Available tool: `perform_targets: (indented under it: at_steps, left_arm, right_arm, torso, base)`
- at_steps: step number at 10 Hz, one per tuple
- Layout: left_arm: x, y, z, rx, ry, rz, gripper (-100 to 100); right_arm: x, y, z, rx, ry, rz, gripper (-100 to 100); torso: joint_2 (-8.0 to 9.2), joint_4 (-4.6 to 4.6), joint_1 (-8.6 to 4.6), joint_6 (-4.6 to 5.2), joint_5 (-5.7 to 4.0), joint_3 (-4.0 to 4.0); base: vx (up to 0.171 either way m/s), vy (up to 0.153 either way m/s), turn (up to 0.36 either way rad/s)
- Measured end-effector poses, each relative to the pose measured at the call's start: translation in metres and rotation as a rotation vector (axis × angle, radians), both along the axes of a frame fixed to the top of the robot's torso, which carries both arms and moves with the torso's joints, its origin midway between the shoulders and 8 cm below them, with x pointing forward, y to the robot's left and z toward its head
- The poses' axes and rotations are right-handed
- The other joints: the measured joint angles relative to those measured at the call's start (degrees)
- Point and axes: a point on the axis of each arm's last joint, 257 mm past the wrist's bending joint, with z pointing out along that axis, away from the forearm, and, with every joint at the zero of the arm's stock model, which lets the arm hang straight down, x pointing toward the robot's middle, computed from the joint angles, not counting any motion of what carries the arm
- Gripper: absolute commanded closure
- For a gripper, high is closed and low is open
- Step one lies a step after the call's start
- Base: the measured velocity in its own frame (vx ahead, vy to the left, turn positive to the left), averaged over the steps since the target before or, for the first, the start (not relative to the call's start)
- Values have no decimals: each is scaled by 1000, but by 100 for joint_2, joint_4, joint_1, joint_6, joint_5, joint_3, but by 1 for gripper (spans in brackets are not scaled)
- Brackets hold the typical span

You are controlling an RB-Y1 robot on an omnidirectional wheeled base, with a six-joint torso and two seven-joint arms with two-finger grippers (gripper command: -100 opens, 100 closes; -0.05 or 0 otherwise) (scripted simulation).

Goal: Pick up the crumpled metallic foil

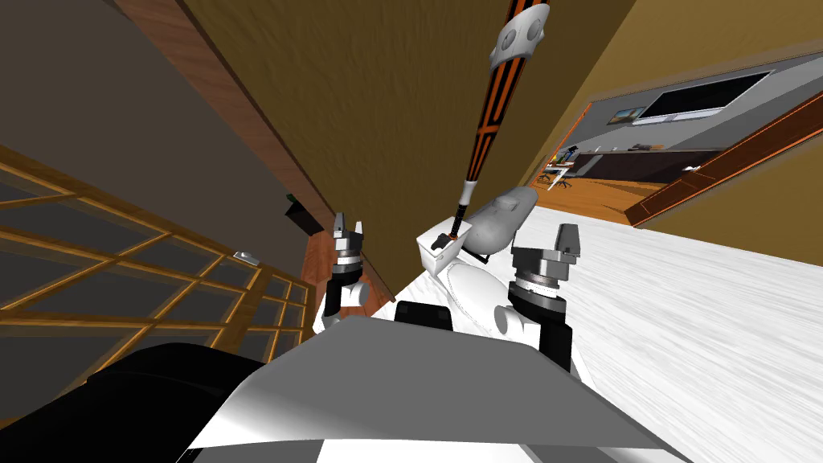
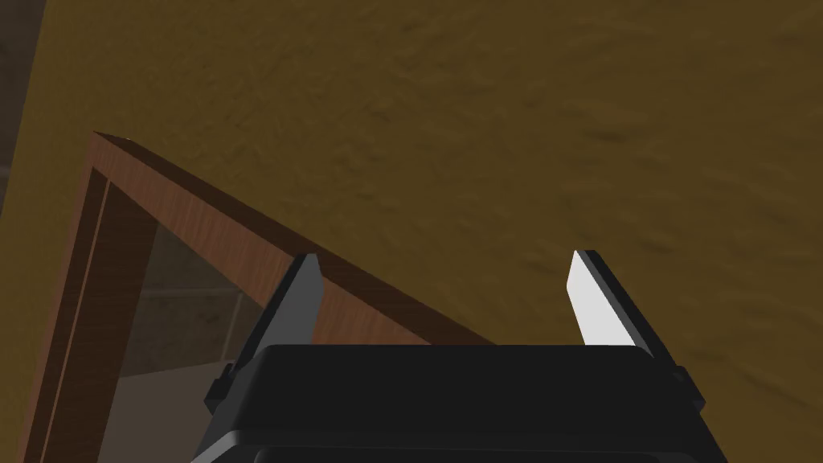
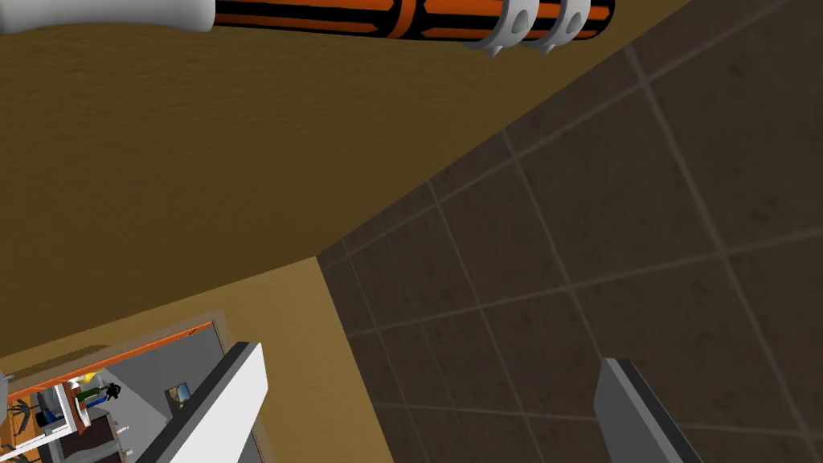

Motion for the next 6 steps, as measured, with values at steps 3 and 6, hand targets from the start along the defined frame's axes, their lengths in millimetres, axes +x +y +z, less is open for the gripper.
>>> perform_targets:
  at_steps: [3, 6]
  left_arm:
    - [0, 0, 0, 0, 0, 0, 0]
    - [0, 0, 0, 0, 0, 0, 0]
  right_arm:
    - [12, 10, -7, -85, 35, 8, -100]
    - [30, 18, -20, -202, 90, -8, -100]
  torso:
    - [11, 2, -10, -1, -2, 6]
    - [22, 5, -15, -1, -4, 13]
  base:
    - [-33, -25, 91]
    - [-57, -33, 117]
